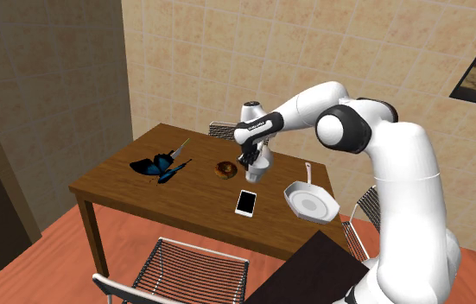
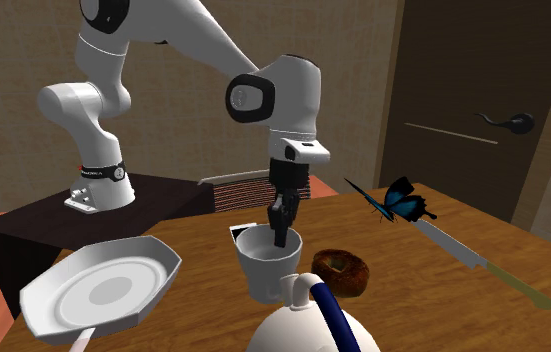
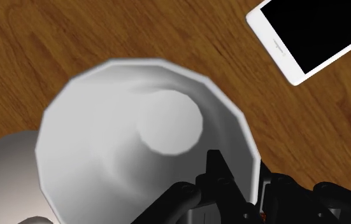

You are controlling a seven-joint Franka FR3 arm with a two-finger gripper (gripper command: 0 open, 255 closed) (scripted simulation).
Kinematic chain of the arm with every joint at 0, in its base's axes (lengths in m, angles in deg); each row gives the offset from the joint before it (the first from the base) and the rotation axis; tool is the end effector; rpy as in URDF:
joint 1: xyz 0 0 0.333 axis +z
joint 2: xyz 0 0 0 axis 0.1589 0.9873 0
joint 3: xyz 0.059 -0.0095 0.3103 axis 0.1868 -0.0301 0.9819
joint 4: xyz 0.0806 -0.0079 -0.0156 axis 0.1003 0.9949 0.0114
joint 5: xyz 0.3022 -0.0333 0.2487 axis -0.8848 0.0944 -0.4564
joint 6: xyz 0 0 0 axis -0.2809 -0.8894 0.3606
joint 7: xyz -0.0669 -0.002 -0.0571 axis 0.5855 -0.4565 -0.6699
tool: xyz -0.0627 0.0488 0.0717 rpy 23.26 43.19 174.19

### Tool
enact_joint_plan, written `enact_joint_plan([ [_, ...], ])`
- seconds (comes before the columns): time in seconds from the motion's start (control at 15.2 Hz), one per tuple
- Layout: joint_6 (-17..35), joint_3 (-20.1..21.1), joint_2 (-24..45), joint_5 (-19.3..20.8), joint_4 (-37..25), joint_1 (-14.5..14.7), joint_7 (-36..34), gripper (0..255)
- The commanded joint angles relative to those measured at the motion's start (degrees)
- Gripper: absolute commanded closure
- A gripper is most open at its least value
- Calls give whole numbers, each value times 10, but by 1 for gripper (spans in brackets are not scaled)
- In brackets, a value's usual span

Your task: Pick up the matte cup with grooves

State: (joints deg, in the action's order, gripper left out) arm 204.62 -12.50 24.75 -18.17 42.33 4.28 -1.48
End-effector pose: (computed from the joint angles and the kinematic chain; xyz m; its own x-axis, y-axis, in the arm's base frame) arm 0.6684 -0.1554 0.2554 0.9978 -0.0610 -0.0275 -0.0552 -0.9829 0.1759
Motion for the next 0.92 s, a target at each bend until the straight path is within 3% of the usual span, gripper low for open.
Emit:
enact_joint_plan([
  [0.0,-9,-1,-10,1,1,1,1,255],
  [0.86,-72,-2,-55,2,-19,3,9,255],
])
